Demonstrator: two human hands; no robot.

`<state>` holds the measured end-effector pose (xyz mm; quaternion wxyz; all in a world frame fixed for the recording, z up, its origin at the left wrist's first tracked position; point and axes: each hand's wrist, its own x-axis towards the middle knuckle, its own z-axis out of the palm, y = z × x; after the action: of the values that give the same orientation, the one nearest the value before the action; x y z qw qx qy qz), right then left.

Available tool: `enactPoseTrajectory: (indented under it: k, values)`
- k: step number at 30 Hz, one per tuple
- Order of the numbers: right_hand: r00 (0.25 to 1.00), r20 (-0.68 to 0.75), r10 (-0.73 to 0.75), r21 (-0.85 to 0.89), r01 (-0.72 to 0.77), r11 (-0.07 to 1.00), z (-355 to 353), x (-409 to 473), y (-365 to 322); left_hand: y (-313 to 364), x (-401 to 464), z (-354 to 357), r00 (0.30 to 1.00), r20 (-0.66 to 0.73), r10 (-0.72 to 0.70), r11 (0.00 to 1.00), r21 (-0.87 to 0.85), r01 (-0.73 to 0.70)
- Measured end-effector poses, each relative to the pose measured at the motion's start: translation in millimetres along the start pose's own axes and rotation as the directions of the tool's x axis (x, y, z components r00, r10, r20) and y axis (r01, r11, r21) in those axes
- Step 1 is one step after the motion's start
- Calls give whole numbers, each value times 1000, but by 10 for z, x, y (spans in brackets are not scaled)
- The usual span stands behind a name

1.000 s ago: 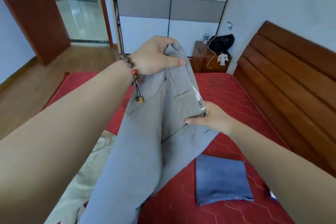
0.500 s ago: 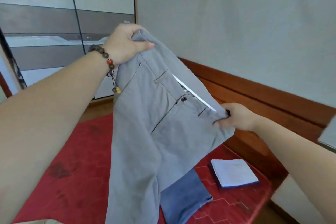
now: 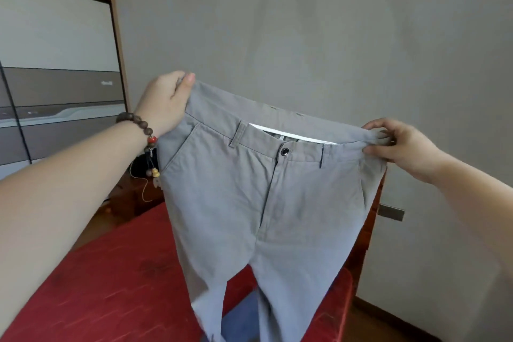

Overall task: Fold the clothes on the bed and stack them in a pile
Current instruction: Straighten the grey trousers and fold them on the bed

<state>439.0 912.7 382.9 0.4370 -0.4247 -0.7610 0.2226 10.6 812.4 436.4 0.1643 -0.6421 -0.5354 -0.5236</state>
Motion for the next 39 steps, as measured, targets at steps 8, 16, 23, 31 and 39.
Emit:
enactPoseTrajectory:
  k: [8, 16, 23, 31, 39]
  values:
    - [982, -152, -115, -116, 97, 988, -930, -467, -270, 453, -172, 31, 701, 295, 650, 646, 272, -713]
    - [999, -42, -33, -427, 12, 904, -1794, -874, -403, 797, 66, 310, 739, 407, 536, 708, 259, -657]
    - [987, -96, -128, -601, 45, 798, -1937, -1062, -359, 1422, -314, 1078, 814, 421, 400, 887, 46, -460]
    - [979, 44, -197, -747, 163, 644, -2060, -1192, -589, 3192, -1316, 2435, 758, 447, 475, 786, -603, -137]
    - [977, -44, -207, -792, 92, 604, -2596, -1546, -478, 3685, -1542, 2782, 705, 518, 483, 818, -554, -154]
